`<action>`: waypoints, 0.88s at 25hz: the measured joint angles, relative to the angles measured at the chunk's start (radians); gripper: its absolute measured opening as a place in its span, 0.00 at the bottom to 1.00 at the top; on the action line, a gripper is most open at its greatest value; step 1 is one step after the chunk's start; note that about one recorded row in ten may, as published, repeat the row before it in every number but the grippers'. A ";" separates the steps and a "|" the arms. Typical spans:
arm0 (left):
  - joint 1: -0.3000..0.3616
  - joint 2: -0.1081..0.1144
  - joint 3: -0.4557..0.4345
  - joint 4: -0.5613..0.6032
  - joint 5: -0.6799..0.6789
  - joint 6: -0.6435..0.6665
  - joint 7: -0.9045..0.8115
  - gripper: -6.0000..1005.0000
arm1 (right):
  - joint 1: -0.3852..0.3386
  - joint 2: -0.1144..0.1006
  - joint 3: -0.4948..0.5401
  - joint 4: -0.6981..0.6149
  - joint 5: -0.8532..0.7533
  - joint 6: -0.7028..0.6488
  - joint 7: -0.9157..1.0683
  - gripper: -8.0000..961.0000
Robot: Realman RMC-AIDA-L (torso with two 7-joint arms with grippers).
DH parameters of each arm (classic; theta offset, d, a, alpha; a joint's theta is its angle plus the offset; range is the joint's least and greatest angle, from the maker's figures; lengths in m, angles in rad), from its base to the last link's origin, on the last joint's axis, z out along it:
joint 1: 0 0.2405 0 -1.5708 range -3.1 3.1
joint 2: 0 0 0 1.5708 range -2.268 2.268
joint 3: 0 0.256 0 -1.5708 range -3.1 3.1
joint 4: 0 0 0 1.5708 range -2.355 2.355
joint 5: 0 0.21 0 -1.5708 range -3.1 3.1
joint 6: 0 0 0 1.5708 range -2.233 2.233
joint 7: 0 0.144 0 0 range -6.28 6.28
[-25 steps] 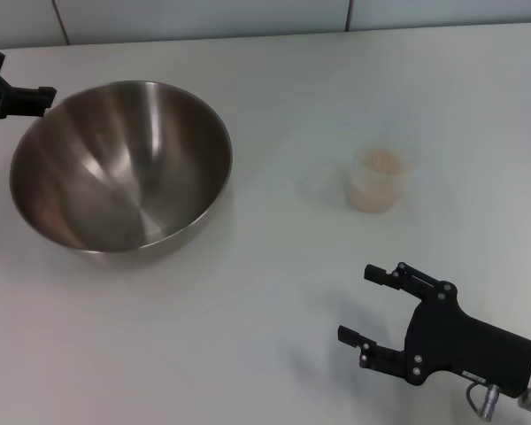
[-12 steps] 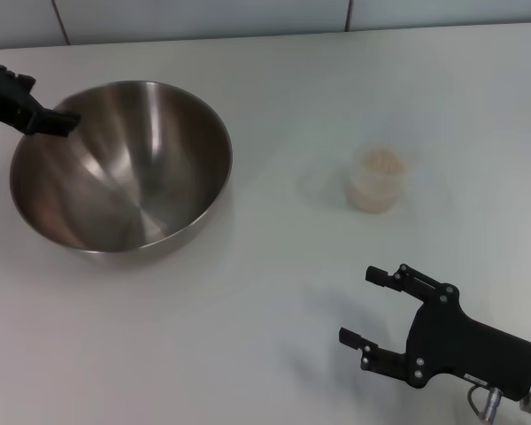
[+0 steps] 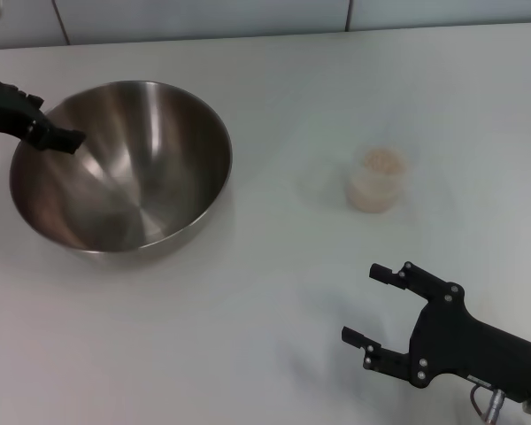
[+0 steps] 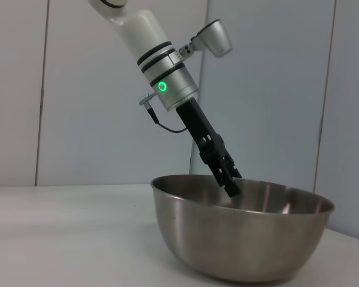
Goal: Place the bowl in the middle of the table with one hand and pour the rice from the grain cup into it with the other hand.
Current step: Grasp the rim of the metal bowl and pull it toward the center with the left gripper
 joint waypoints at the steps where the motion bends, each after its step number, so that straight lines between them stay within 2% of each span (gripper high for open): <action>1: -0.005 0.000 -0.001 -0.010 0.004 -0.004 0.000 0.77 | 0.000 0.000 0.000 0.000 0.000 0.000 0.000 0.83; 6: -0.033 0.001 -0.006 -0.074 0.033 -0.031 0.013 0.77 | 0.000 0.000 0.000 0.000 0.000 0.000 0.000 0.83; 19: -0.047 0.001 0.000 -0.085 0.054 -0.031 0.024 0.75 | 0.000 0.001 0.000 0.000 0.000 0.000 0.000 0.83; 22: -0.049 0.002 0.000 -0.089 0.055 -0.031 0.025 0.59 | 0.001 0.001 0.000 0.000 0.000 0.000 0.000 0.83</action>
